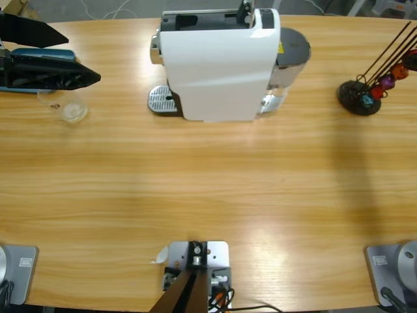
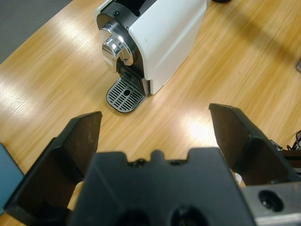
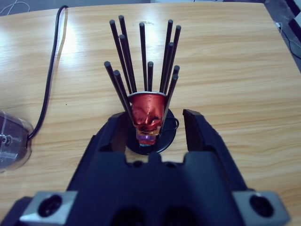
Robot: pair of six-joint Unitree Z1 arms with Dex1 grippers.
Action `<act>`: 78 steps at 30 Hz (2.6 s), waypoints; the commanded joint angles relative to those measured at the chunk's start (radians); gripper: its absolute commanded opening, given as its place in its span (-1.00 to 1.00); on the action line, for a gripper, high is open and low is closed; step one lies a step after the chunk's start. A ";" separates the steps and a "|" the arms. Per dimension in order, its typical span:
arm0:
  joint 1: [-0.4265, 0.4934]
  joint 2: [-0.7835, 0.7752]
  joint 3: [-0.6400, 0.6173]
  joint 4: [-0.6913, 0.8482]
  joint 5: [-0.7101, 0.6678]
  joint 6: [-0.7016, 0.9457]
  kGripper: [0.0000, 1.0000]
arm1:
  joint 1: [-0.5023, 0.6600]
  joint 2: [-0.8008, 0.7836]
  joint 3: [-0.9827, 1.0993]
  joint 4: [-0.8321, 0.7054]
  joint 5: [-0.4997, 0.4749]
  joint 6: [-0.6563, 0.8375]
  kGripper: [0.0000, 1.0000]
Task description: Pour coffee
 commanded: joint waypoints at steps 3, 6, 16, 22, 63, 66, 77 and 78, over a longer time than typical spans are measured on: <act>-0.009 0.000 0.039 0.012 0.012 -0.017 1.00 | -0.015 0.036 0.039 -0.022 0.033 -0.010 -0.82; -0.009 -0.001 0.043 0.012 0.012 -0.018 1.00 | -0.016 0.037 0.039 -0.022 0.034 -0.010 -0.83; -0.009 0.001 0.043 0.012 0.012 -0.020 1.00 | -0.016 0.035 0.035 -0.020 0.023 -0.011 -1.00; -0.009 0.003 0.045 0.011 0.012 -0.021 1.00 | -0.016 0.001 -0.002 0.044 0.002 -0.011 -1.00; -0.018 -0.022 0.086 -0.006 0.016 -0.038 1.00 | 0.124 -0.222 -0.316 0.354 0.105 -0.094 -1.00; -0.019 -0.034 0.096 -0.006 0.021 -0.038 1.00 | 0.250 -0.215 -0.342 0.375 0.308 -0.279 -1.00; -0.031 -0.147 0.131 0.058 0.058 -0.012 1.00 | 0.664 0.173 -0.775 0.575 0.397 -0.571 -1.00; -0.031 -0.157 0.131 0.064 0.062 -0.009 1.00 | 0.678 0.213 -0.812 0.578 0.410 -0.586 -1.00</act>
